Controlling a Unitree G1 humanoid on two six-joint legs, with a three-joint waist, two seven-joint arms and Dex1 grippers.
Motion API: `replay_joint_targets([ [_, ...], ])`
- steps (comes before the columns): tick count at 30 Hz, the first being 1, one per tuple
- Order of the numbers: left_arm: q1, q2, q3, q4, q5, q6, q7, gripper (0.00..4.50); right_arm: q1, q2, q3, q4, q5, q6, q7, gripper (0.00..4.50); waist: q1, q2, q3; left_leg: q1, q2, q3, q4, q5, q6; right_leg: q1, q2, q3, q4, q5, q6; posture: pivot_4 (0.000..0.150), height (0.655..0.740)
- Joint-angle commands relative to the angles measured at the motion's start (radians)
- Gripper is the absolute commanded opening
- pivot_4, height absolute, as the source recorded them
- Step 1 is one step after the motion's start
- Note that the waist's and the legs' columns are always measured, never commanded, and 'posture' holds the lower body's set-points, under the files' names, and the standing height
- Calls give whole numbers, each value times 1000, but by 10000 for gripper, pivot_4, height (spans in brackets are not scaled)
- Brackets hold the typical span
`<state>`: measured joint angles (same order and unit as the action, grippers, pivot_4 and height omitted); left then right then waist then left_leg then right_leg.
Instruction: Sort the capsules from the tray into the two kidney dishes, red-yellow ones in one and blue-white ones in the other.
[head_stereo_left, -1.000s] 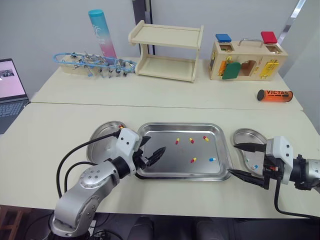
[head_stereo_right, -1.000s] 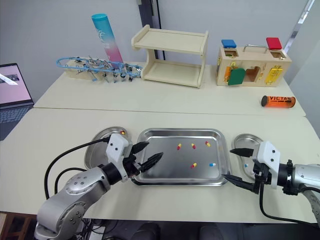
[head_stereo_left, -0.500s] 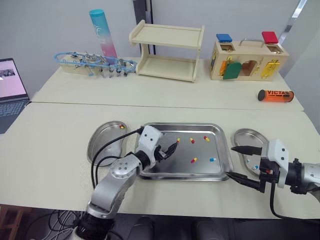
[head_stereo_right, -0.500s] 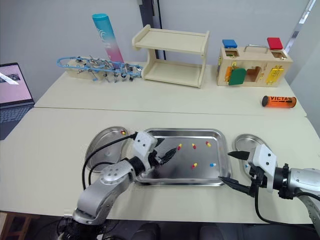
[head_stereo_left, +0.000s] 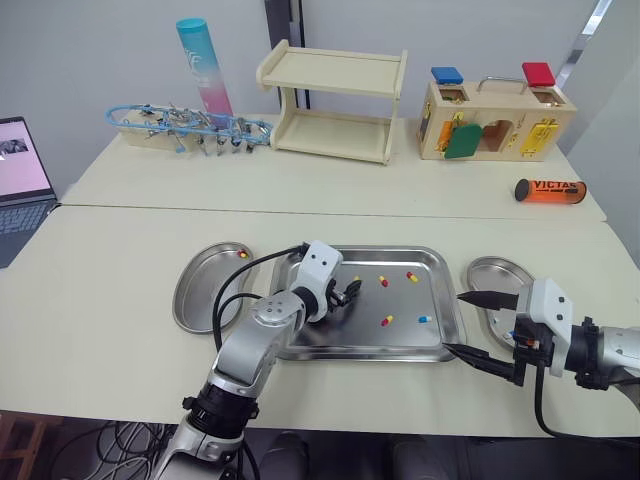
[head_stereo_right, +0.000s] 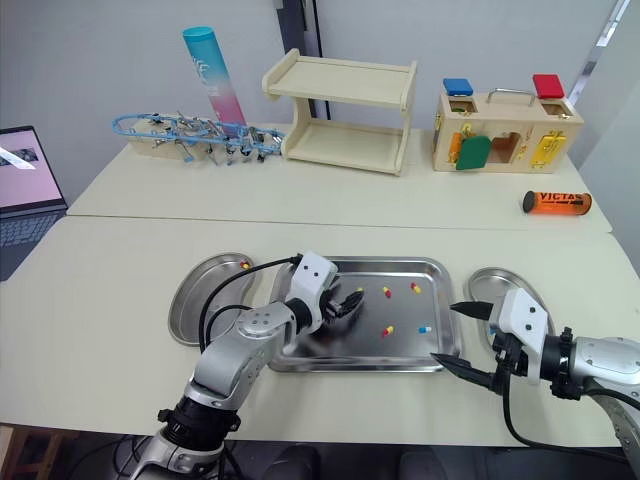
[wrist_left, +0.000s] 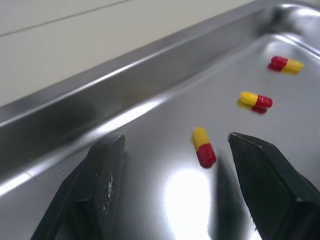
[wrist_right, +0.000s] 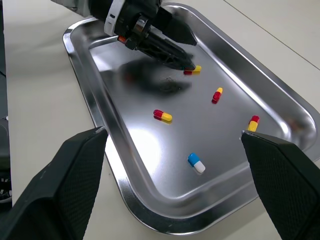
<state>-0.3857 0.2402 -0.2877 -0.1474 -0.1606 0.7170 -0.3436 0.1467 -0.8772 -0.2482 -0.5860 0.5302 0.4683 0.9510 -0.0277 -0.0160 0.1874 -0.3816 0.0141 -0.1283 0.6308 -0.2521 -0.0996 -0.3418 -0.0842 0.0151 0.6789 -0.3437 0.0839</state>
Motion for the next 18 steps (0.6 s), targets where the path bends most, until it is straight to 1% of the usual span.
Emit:
replay_joint_targets([
  [1,-29,5,-37,21,36,-19,-27,33646,-8,12,5,-37,11,0,-17,45000,1,0,0,0,0,0,0,0,0,0,0,0,0,0,0,1500,7400],
  [6,-56,-21,-39,83,49,-15,-36,33646,0,15,11,-44,10,0,-24,45000,1,0,0,0,0,0,0,0,0,0,0,0,0,0,0,1500,7400],
  [13,-59,-25,-44,102,52,8,-76,33646,9,16,8,-53,16,7,-31,45000,1,0,0,1,0,0,0,0,-1,1,0,0,0,0,0,1500,7400],
  [16,-60,-19,-54,106,55,10,-98,27783,14,17,12,-57,14,10,-35,45000,1,0,0,0,0,-1,0,0,0,1,0,0,0,0,0,1500,7400],
  [18,-59,-16,-53,108,56,8,-107,22582,15,16,13,-59,15,12,-37,45000,1,0,0,1,0,0,0,0,0,1,0,0,0,0,0,1500,7400],
])
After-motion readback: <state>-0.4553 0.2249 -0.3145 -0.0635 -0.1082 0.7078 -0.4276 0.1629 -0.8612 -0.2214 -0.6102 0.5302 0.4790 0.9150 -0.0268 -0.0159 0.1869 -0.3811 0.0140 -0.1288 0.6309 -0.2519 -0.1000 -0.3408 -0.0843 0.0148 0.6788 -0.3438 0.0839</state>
